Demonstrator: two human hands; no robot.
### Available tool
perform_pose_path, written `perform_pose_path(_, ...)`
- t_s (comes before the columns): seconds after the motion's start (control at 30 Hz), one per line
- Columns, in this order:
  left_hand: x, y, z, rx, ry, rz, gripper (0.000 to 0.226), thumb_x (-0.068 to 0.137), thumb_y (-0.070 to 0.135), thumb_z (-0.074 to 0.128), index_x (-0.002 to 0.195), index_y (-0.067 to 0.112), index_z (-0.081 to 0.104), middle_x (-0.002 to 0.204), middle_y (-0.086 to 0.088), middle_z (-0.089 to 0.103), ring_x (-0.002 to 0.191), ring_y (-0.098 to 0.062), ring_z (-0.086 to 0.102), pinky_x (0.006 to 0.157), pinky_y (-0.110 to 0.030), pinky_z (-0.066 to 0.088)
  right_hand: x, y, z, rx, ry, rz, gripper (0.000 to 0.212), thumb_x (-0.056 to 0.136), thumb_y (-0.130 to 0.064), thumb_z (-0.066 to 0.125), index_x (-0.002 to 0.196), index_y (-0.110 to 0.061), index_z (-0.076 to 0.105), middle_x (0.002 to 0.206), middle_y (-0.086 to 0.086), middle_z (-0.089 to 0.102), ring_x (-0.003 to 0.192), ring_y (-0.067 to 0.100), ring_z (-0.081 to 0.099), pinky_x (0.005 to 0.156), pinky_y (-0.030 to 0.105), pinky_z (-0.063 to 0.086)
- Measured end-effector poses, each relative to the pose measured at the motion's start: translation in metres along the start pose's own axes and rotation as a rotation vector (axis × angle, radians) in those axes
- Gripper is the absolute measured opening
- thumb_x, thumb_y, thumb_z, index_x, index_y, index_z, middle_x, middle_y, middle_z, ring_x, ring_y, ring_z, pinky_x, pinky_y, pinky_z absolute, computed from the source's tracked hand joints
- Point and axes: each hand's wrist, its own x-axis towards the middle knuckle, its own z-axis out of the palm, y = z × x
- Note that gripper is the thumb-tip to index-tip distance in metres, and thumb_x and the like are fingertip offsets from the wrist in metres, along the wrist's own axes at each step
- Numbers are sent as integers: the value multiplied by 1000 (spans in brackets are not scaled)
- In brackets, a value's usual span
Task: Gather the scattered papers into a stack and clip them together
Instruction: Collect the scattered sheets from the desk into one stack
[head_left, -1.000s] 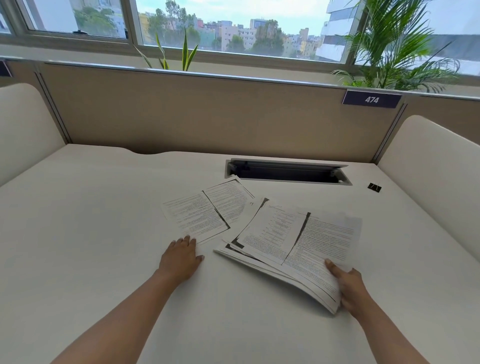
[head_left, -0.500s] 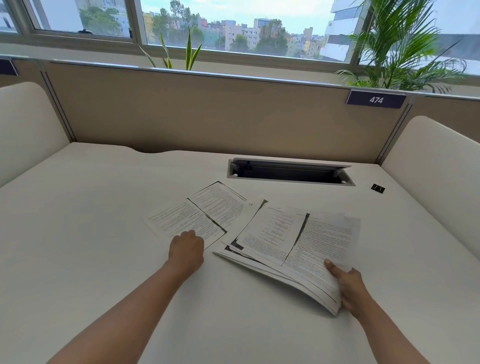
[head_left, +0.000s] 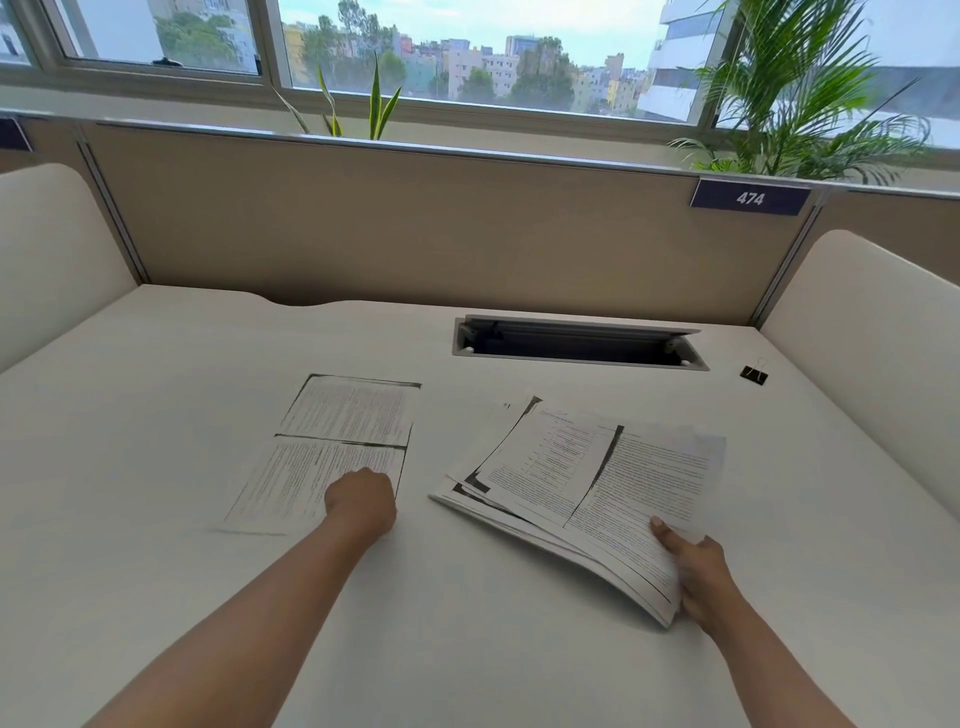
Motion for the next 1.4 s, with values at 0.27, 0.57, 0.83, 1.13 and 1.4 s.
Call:
perform_pose_path(0.27, -6, 28, -6, -582, -170, 186, 16, 84, 29, 64, 79, 16, 57, 94, -8, 66, 74, -17, 67, 63, -20, 45, -1, -1, 3, 12, -4, 14, 33, 86, -5, 59, 118, 4, 54, 91, 7, 64, 82, 21, 61, 68, 30, 55)
perform_pose_path(0.57, -7, 7, 11, -474, 49, 159, 47, 85, 4, 50, 130, 15, 49, 137, -7, 50, 128, -22, 43, 106, -33, 32, -3, -2, 1, -5, 13, 18, 35, 86, -8, 60, 119, 3, 54, 93, 9, 64, 81, 22, 61, 70, 31, 51)
perform_pose_path(0.83, -9, -14, 11, -112, -143, 0, 57, 94, 46, 40, 129, 3, 44, 136, -15, 46, 128, -31, 41, 100, -38, 39, -3, -3, 4, 21, 13, 29, 41, 85, -8, 61, 122, 6, 51, 93, 10, 64, 82, 23, 62, 63, 29, 57)
perform_pose_path(1.13, -16, 23, -9, -277, -119, 65, 11, 90, 12, 54, 81, 4, 53, 92, -12, 61, 62, -19, 62, 62, -28, 54, -5, -3, 2, 61, 16, 37, 40, 86, -10, 61, 123, 4, 52, 96, 10, 65, 85, 25, 63, 58, 27, 58)
perform_pose_path(1.4, -12, 16, -9, -692, -257, 9, 20, 80, 10, 70, 94, 2, 59, 80, -11, 72, 80, -32, 71, 77, -39, 58, -6, -6, 5, 146, 38, 15, 48, 80, -12, 64, 123, 5, 51, 96, 10, 64, 86, 24, 62, 57, 26, 58)
